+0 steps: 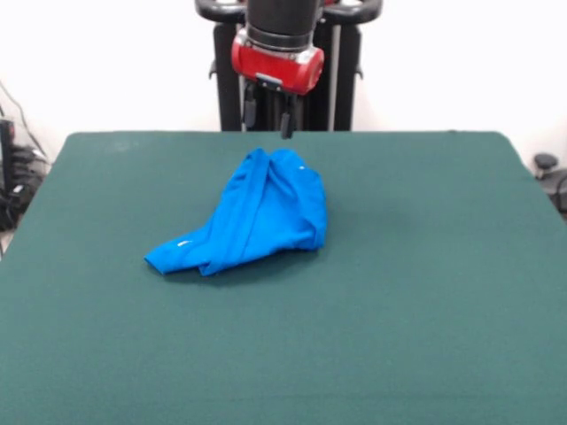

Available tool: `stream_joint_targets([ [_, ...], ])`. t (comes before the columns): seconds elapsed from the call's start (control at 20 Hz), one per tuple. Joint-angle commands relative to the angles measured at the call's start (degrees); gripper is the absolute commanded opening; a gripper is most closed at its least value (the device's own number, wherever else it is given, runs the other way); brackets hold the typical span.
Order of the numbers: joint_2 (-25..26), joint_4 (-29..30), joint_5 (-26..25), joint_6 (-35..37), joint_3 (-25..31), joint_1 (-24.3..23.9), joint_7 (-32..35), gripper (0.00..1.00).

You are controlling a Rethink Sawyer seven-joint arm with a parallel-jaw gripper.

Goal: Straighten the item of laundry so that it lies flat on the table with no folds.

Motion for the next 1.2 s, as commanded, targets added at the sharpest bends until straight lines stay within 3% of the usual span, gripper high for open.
stream_joint_targets([
  [0.05,1.9,-4.1,1.8,-2.8,5.3,0.0,9.6,1.0],
  [0.55,2.4,-6.0,2.6,-3.9,7.2,-1.1,9.8,1.0],
  [1.2,8.4,-6.0,1.6,-11.6,11.7,-4.3,11.1,1.0],
])
